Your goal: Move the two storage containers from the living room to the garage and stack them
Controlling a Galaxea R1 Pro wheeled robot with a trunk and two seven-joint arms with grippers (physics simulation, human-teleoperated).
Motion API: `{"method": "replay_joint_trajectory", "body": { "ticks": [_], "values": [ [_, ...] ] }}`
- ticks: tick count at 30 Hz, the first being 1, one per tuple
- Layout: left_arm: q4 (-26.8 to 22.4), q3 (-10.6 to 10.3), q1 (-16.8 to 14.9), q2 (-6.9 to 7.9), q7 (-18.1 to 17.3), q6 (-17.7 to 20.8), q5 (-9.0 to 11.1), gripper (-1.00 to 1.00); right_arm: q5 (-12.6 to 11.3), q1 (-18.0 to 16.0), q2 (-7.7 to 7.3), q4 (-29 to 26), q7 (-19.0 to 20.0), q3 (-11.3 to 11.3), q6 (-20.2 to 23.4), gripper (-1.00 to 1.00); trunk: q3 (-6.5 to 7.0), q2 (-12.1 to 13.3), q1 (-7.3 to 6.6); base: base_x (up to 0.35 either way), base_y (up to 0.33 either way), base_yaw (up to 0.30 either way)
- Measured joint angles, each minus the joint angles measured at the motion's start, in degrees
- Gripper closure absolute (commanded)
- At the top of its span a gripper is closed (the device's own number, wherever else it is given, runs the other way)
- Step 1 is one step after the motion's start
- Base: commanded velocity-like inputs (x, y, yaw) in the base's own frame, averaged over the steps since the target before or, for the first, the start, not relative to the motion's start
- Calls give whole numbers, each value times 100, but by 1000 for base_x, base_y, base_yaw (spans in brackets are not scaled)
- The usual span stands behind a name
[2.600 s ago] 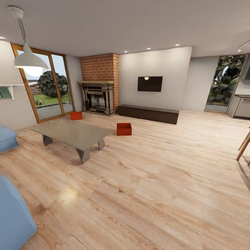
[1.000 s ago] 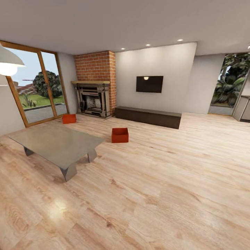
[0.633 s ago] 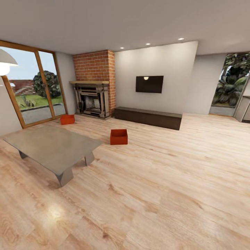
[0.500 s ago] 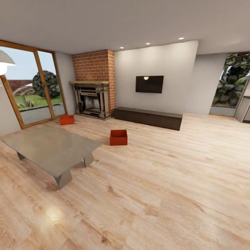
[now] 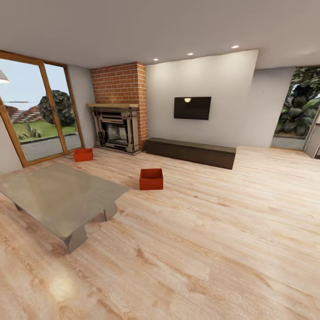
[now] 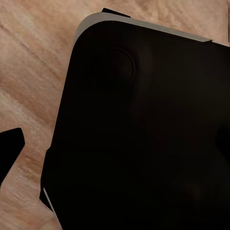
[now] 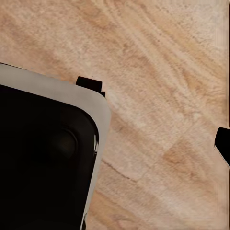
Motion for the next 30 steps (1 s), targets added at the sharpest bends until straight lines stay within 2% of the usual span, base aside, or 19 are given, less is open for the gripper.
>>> {"method": "replay_joint_trajectory", "body": {
  "ticks": [30],
  "values": [
    [0,0,0,0,0,-26,0,-100,12,1,-5,0,5,9,0,-100,0,0,0,322,0,0]
  ]
}}
